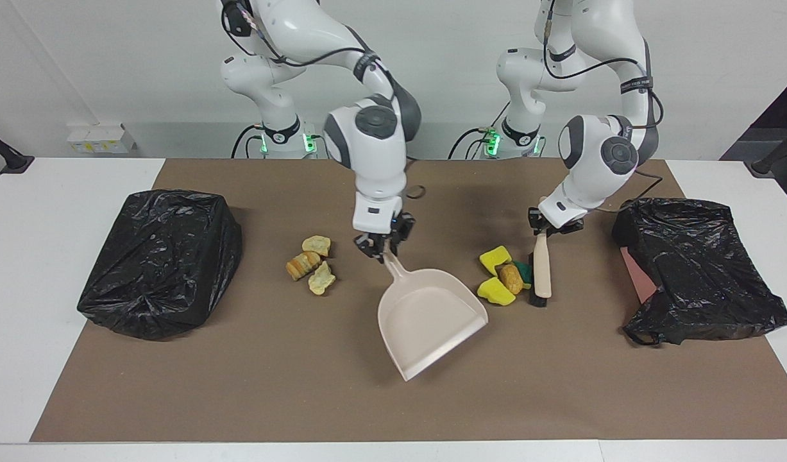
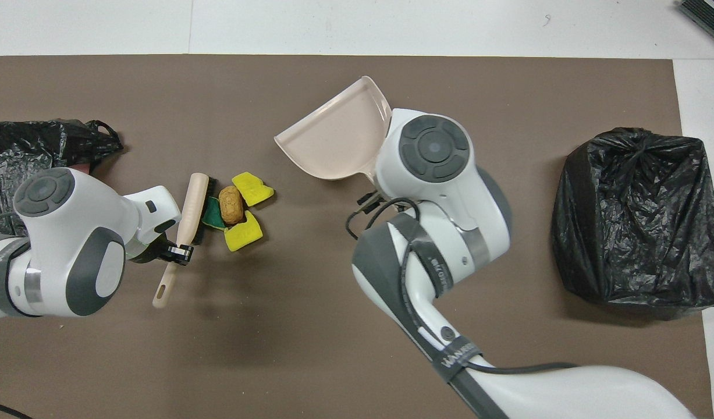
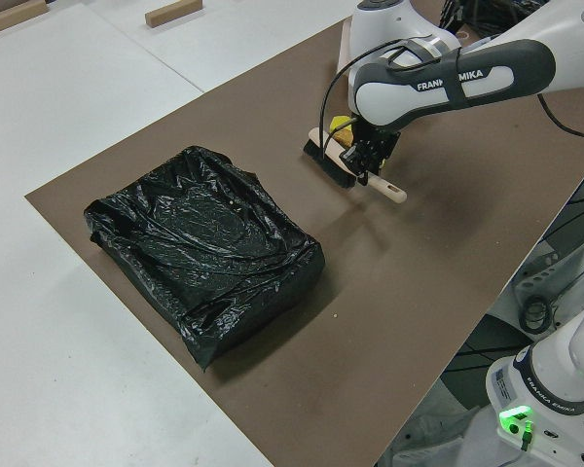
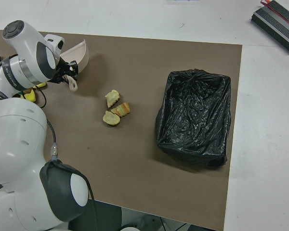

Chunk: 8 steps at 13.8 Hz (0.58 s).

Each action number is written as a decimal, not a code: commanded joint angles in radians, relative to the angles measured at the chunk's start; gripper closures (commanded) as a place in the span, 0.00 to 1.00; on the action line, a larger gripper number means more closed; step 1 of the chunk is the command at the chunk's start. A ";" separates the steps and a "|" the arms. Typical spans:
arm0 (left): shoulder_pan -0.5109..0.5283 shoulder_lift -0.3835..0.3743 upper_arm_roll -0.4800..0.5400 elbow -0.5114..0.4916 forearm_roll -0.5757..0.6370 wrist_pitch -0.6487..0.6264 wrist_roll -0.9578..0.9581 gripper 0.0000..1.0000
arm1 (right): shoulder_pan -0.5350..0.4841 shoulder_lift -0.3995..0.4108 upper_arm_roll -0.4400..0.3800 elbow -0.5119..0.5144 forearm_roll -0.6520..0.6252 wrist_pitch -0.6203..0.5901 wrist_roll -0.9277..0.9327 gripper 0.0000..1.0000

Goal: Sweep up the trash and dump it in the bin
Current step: 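Grasp the dustpan with the right gripper and set it near the debris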

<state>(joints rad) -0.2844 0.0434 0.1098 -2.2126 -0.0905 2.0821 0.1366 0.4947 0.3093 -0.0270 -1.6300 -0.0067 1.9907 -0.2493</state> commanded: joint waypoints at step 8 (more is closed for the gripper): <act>-0.084 -0.010 0.014 -0.021 -0.012 0.026 -0.097 1.00 | -0.051 -0.138 0.012 -0.289 0.007 0.054 -0.533 1.00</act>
<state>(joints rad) -0.3264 0.0433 0.1100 -2.2144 -0.0927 2.0869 0.0730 0.4368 0.1875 -0.0205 -1.8999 -0.0066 2.0242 -0.7809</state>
